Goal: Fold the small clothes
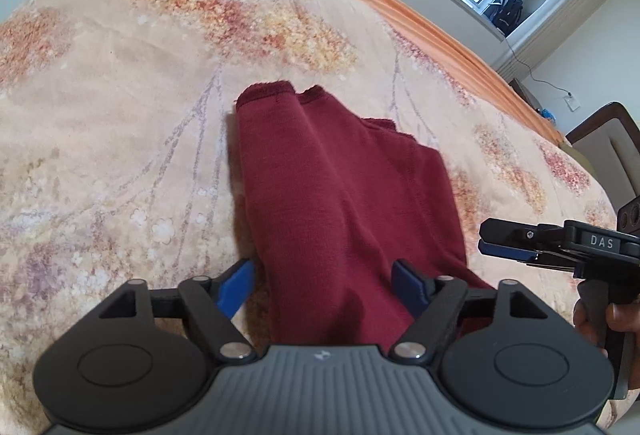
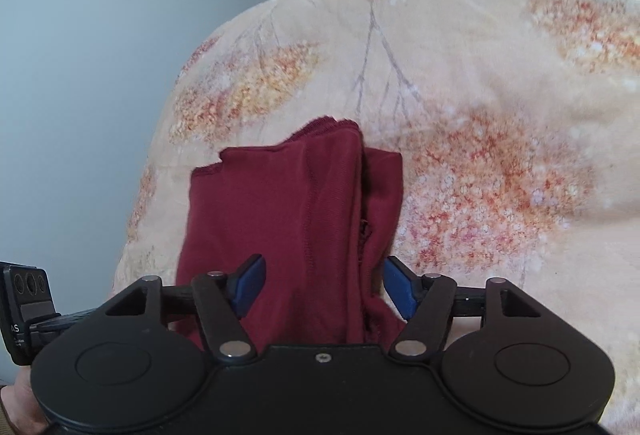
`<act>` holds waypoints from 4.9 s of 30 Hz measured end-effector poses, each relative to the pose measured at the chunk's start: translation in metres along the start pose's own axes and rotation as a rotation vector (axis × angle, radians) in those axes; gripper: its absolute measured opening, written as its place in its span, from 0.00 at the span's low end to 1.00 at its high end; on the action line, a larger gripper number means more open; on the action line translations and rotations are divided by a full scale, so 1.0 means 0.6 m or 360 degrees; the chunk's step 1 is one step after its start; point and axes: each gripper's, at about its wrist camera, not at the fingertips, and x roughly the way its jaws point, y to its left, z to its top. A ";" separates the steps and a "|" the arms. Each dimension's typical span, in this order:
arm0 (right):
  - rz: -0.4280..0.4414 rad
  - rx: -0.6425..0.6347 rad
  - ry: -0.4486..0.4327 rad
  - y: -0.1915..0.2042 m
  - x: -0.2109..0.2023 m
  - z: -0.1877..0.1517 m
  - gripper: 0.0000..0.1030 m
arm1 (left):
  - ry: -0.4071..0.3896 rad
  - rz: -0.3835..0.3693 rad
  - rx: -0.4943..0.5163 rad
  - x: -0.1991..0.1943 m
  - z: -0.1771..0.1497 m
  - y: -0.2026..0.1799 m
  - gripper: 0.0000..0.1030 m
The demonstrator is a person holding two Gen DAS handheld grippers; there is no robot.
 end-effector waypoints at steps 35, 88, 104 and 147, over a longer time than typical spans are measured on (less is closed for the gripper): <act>-0.0205 -0.0504 -0.0073 0.280 -0.489 -0.308 0.99 | -0.0197 0.0427 -0.0052 -0.491 -0.324 -0.287 0.99; -0.0159 -0.0507 -0.0183 0.270 -0.531 -0.290 0.99 | -0.0291 0.0447 -0.0084 -0.487 -0.303 -0.333 0.99; -0.0153 -0.0505 -0.0181 0.269 -0.530 -0.289 0.99 | -0.0286 0.0444 -0.0100 -0.483 -0.305 -0.335 0.99; -0.0156 -0.0525 -0.0181 0.269 -0.535 -0.288 0.99 | -0.0385 0.0329 -0.0185 -0.506 -0.309 -0.335 1.00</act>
